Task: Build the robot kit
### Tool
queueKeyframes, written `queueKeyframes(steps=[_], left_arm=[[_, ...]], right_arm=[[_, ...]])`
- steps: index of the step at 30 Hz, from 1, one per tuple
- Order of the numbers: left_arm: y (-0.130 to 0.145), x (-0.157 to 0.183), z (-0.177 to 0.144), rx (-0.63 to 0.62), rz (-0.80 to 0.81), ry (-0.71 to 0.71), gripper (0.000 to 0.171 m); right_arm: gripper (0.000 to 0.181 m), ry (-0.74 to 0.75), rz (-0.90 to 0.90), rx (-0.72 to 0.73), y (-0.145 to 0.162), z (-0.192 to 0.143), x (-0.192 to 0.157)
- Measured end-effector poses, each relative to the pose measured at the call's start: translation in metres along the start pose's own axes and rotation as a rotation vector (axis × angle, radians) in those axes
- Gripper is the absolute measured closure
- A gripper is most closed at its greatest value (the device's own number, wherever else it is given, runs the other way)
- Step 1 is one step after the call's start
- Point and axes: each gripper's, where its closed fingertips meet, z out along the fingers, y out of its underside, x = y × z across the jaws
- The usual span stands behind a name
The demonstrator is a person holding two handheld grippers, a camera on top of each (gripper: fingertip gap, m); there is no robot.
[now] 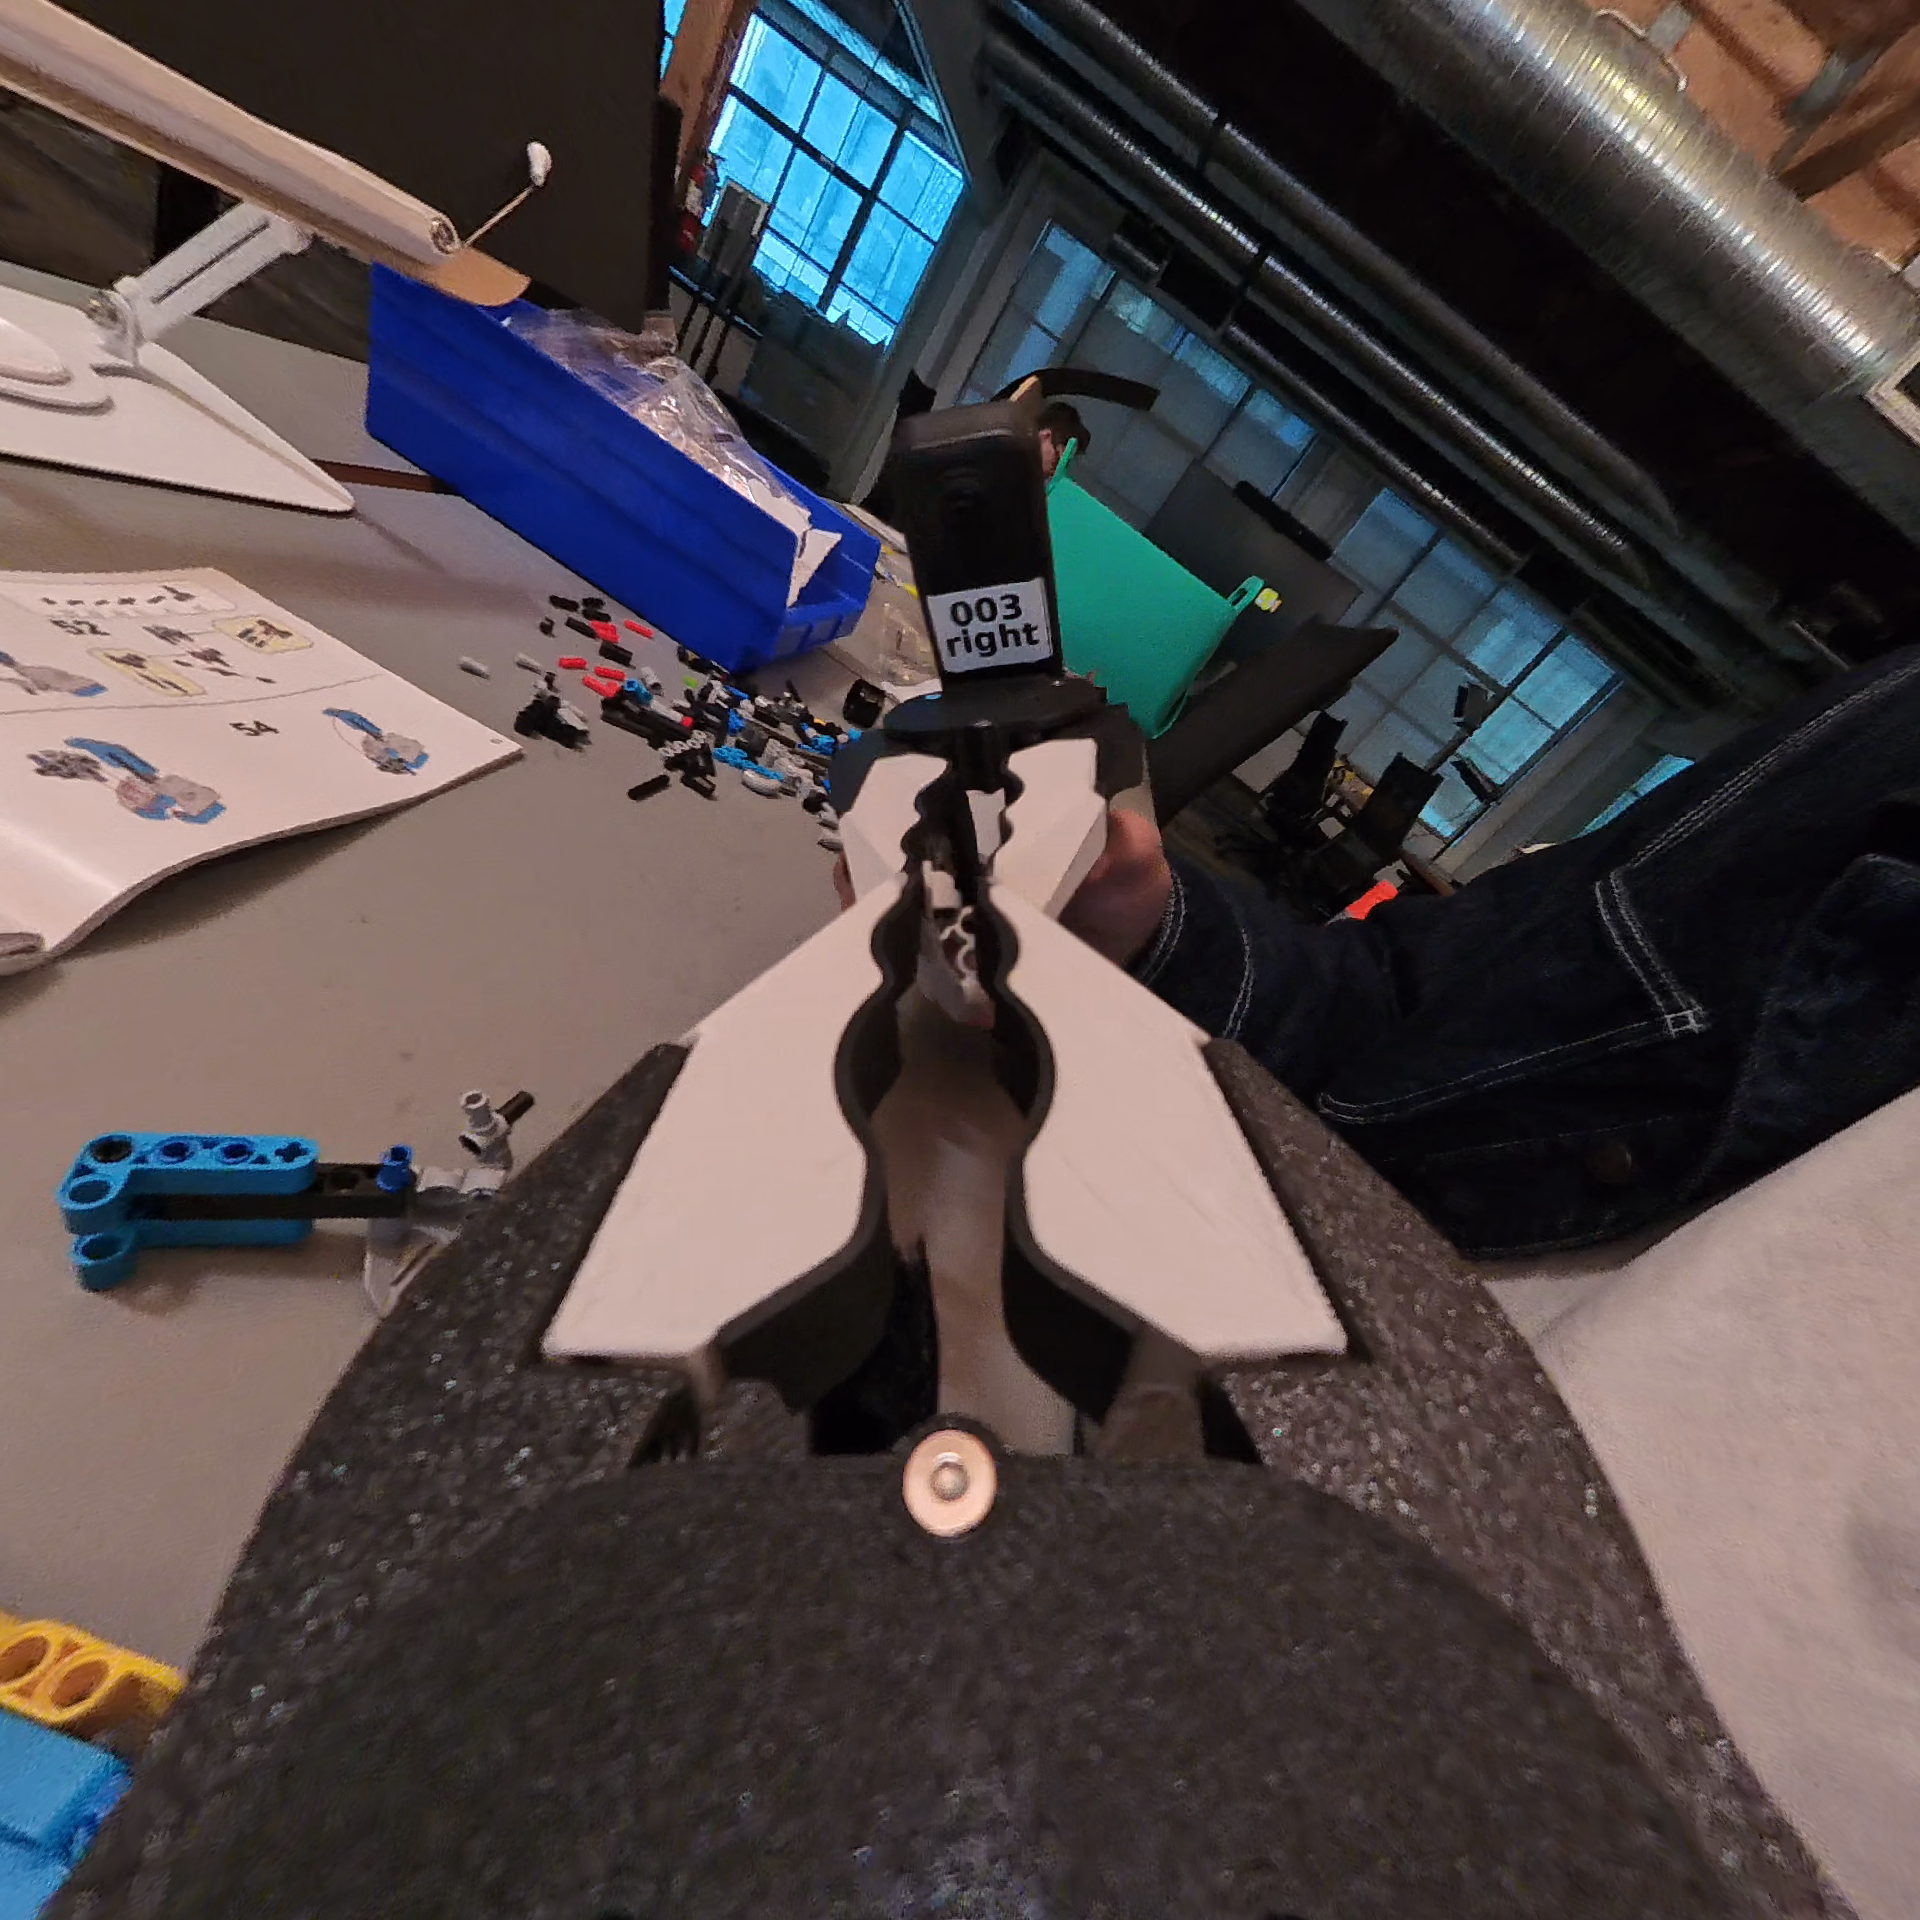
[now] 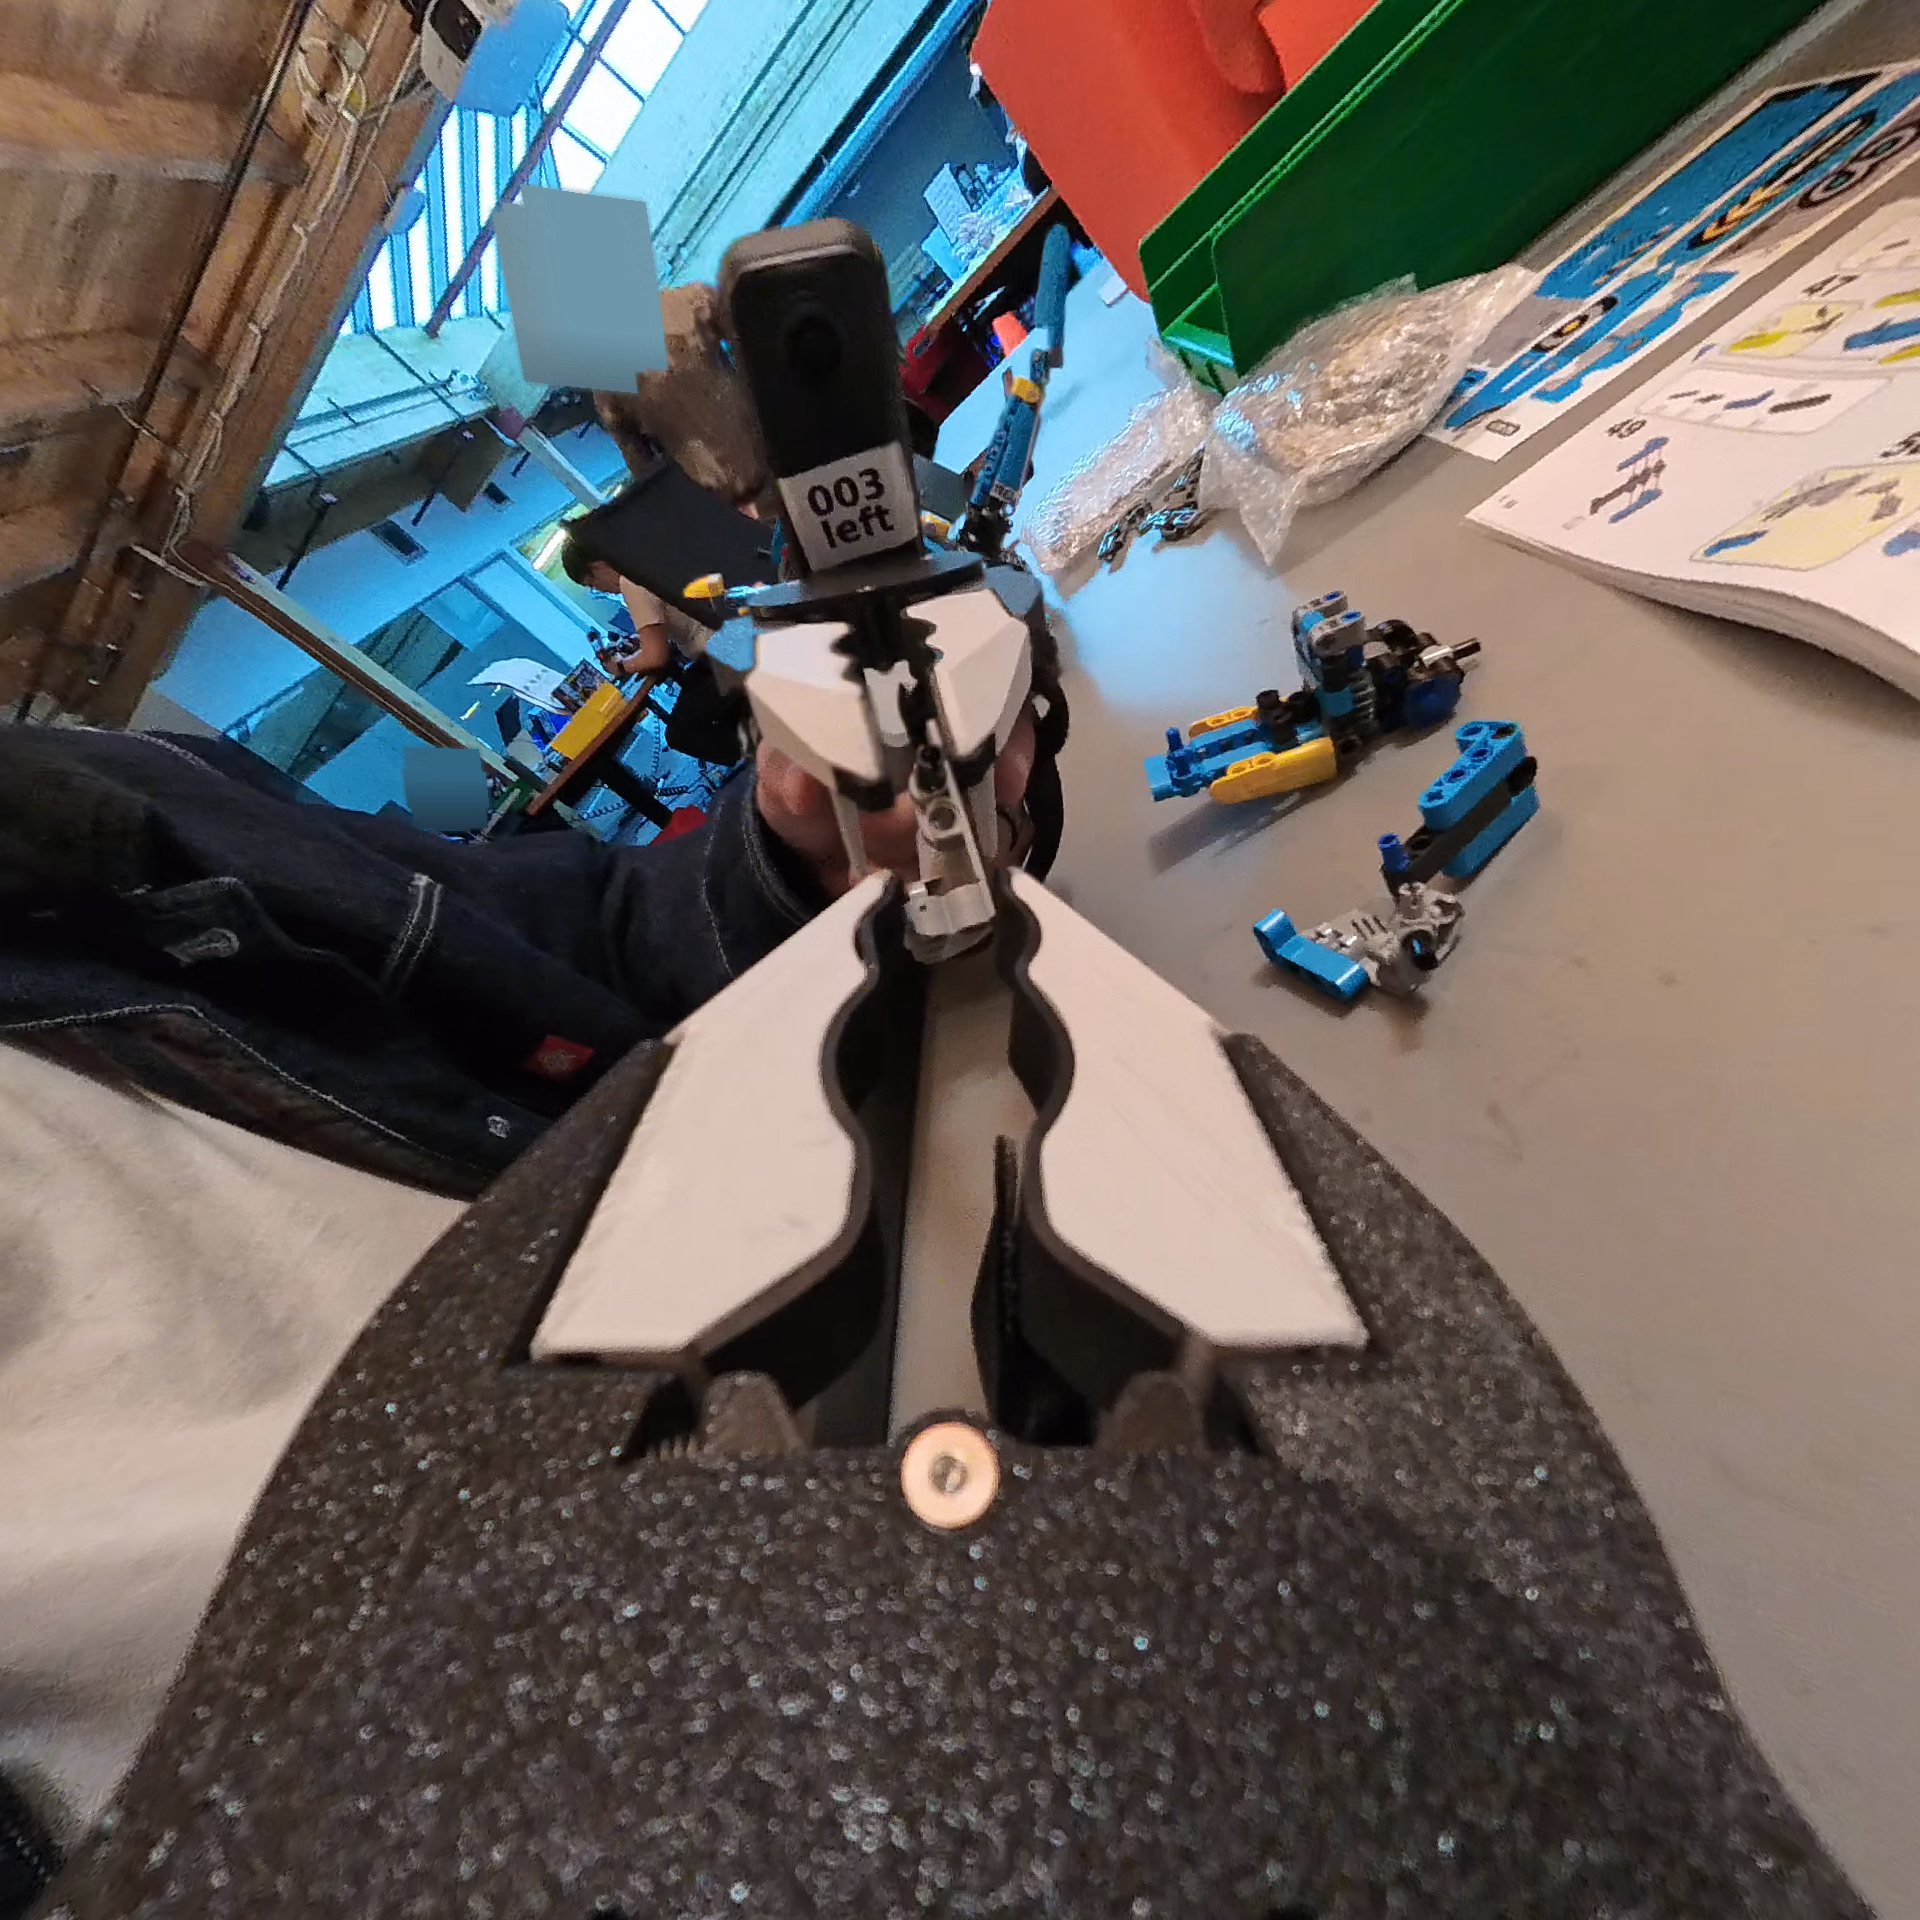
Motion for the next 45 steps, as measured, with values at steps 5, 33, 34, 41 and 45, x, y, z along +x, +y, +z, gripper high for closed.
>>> queueKeyframes(steps=[5,33,34,41,45], left_arm=[[0.007,-0.002,0.003,-0.038,-0.011,-0.004,0.162],[0.043,-0.040,0.001,-0.277,0.140,-0.309,0.164],[0.044,-0.040,0.001,-0.281,0.137,-0.307,0.164],[0.040,-0.042,-0.001,-0.254,0.109,-0.324,0.164],[0.030,-0.046,-0.014,-0.204,0.121,-0.375,0.164]], right_arm=[[0.166,0.026,-0.030,0.006,-0.002,0.001,-0.001],[0.160,0.607,-0.601,-0.596,0.063,-0.090,0.083],[0.160,0.622,-0.620,-0.646,0.067,-0.092,0.085],[0.164,0.511,-0.849,-1.122,0.065,-0.101,0.087],[0.166,0.404,-0.879,-1.322,0.065,-0.094,0.091]])
